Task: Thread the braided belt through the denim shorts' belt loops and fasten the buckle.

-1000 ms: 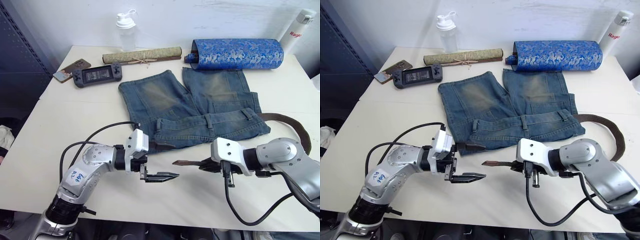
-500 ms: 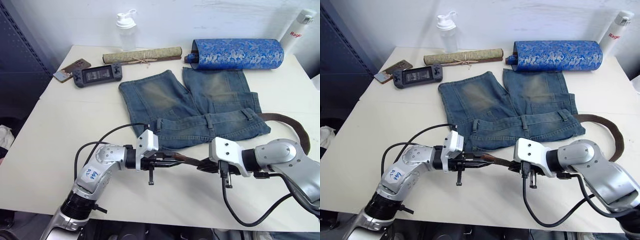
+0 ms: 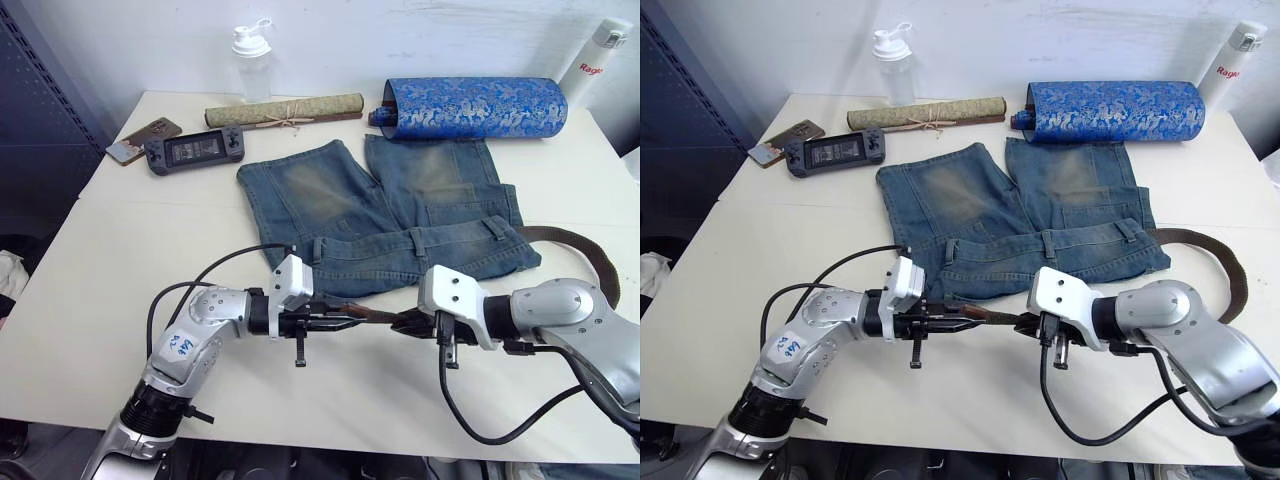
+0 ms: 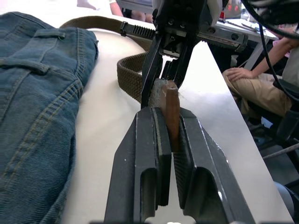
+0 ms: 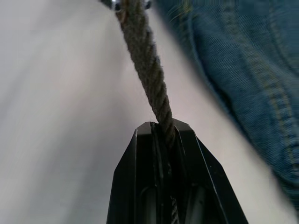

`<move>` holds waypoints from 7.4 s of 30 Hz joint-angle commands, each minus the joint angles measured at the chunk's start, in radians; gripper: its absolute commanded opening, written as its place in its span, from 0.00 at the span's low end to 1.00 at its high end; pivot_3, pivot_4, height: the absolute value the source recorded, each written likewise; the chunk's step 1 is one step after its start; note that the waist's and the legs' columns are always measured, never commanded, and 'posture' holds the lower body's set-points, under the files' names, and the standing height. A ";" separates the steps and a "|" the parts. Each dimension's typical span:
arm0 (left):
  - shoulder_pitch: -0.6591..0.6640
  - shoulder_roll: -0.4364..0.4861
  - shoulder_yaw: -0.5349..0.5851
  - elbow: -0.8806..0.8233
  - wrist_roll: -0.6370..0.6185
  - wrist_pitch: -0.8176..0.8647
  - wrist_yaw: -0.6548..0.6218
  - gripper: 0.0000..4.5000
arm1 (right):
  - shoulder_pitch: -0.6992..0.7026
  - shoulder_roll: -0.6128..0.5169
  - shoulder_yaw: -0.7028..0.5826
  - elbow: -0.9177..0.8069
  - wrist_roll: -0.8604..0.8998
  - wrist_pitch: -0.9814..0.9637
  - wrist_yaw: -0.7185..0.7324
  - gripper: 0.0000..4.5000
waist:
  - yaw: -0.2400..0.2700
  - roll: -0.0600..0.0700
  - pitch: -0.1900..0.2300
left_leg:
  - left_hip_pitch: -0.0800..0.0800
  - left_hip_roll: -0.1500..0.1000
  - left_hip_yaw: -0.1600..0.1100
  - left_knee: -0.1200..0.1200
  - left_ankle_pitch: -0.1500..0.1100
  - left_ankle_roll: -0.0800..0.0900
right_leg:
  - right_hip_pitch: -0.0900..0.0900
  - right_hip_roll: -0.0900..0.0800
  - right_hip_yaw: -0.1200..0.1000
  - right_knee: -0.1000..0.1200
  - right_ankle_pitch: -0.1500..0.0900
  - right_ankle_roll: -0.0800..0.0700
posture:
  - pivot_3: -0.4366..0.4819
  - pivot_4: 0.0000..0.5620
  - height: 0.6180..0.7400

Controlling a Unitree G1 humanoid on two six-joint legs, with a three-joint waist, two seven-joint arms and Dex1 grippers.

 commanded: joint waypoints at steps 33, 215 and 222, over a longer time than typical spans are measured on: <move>0.049 -0.025 0.027 -0.051 -0.038 0.033 0.067 0.00 | 0.083 0.267 -0.500 -0.038 0.390 0.118 -0.368 0.99 | 0.002 -0.001 0.000 | 0.000 -0.001 0.001 0.000 0.000 0.001 | 0.000 0.000 0.001 0.000 0.000 0.000 | 0.48 0.27 0.82; 0.081 0.257 0.280 -0.146 -0.242 0.109 0.130 0.71 | 0.194 0.283 -0.498 0.217 0.955 -0.201 -1.120 0.00 | -0.046 -0.003 -0.012 | 0.000 0.028 0.053 0.015 -0.022 -0.001 | -0.034 0.019 0.059 0.016 0.001 -0.008 | 0.48 0.27 0.82; 0.079 0.257 0.281 -0.144 -0.236 0.110 0.127 0.71 | 0.203 0.286 -0.496 0.216 0.931 -0.169 -1.107 0.00 | -0.047 -0.003 -0.012 | 0.000 0.028 0.053 0.015 -0.022 -0.001 | -0.034 0.019 0.058 0.016 0.001 -0.008 | 0.48 0.27 0.82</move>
